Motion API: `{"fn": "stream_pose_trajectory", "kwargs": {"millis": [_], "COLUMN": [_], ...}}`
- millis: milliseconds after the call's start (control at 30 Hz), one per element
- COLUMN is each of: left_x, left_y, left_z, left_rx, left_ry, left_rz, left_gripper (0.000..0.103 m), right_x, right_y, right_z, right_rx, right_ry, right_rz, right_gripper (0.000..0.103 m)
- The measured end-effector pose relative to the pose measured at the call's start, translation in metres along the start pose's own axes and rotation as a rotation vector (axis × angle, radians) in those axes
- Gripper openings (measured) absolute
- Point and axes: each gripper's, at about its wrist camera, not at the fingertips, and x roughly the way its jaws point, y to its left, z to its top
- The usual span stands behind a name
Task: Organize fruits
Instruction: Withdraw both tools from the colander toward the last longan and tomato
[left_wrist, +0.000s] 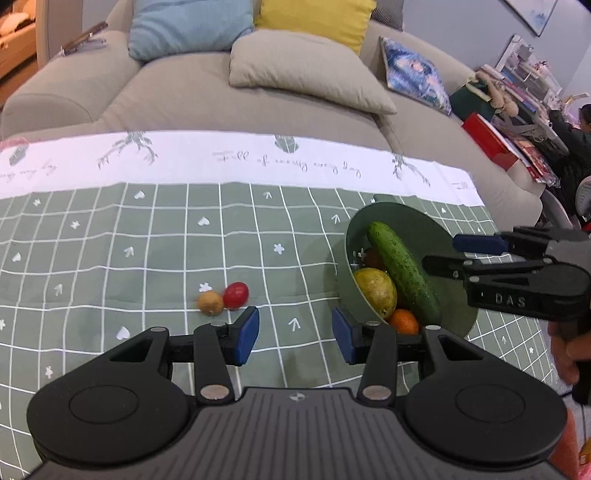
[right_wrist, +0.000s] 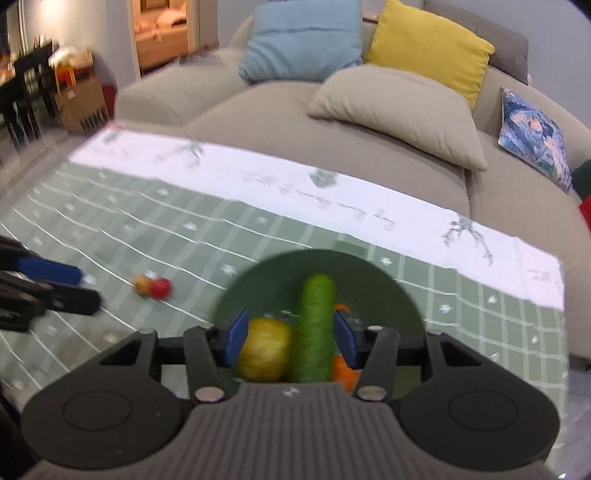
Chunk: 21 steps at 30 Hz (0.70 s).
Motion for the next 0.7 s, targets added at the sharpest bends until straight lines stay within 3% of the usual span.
{"fn": "stream_pose_trajectory", "kwargs": {"millis": [367, 700], "left_x": [-0.022, -0.02], "left_y": [0.017, 0.031], "left_z": [-0.037, -0.064], "left_rx": [0.064, 0.101], "left_ry": [-0.083, -0.102], "left_rz": [0.066, 0.109], "left_gripper": [0.052, 0.052], "right_x": [-0.011, -0.005], "right_y": [0.077, 0.124], "right_z": [-0.047, -0.075], "right_rx": [0.168, 0.125], "right_ry": [-0.083, -0.098], "right_rz": [0.069, 0.087], "right_gripper": [0.048, 0.048]}}
